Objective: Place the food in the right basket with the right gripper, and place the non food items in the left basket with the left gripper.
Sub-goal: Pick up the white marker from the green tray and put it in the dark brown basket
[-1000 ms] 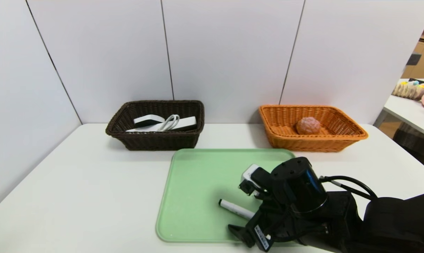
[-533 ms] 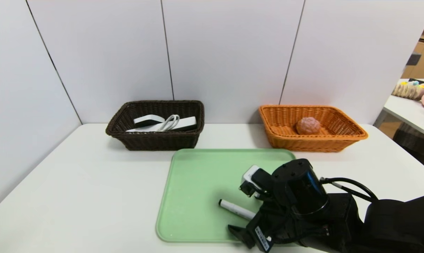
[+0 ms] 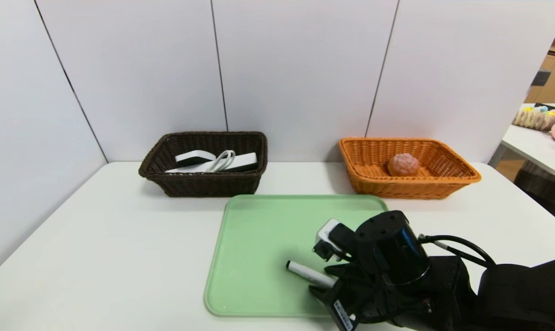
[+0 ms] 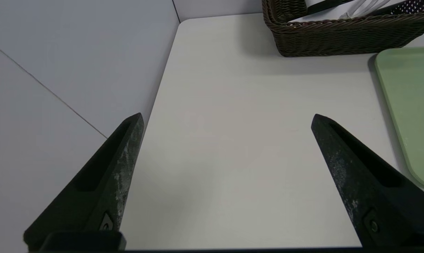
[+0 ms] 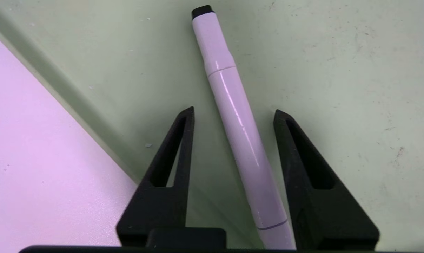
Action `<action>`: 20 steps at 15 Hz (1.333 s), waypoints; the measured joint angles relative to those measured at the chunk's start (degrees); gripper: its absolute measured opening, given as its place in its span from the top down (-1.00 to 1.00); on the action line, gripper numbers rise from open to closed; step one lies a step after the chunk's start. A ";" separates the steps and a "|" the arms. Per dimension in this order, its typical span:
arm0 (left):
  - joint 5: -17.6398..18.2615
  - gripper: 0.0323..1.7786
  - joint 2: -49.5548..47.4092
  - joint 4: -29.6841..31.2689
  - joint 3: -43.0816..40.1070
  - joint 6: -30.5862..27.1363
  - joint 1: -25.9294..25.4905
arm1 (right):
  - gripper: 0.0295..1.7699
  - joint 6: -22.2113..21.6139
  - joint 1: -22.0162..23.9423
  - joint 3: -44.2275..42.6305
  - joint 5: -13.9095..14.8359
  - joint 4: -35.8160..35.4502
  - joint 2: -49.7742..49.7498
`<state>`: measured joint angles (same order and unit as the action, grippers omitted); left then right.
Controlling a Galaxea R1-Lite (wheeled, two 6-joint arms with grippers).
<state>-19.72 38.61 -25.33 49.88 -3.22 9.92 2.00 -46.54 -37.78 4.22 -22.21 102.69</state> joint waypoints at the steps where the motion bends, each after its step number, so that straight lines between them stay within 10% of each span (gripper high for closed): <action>1: 0.00 -0.90 -0.05 0.00 0.11 0.05 0.00 | 0.74 0.15 0.05 0.02 0.18 -0.20 -0.05; 12: 0.00 -0.90 -0.11 -0.10 0.13 0.17 -0.01 | 0.81 -0.71 0.40 -3.23 2.72 -0.17 -1.51; 20: 0.00 -0.90 0.11 -0.46 -1.05 0.05 0.02 | 0.81 -2.41 3.74 -23.80 4.18 0.39 0.56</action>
<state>-19.72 38.72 -25.80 48.84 -3.17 9.95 -0.41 -42.80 -61.57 8.40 -21.82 103.25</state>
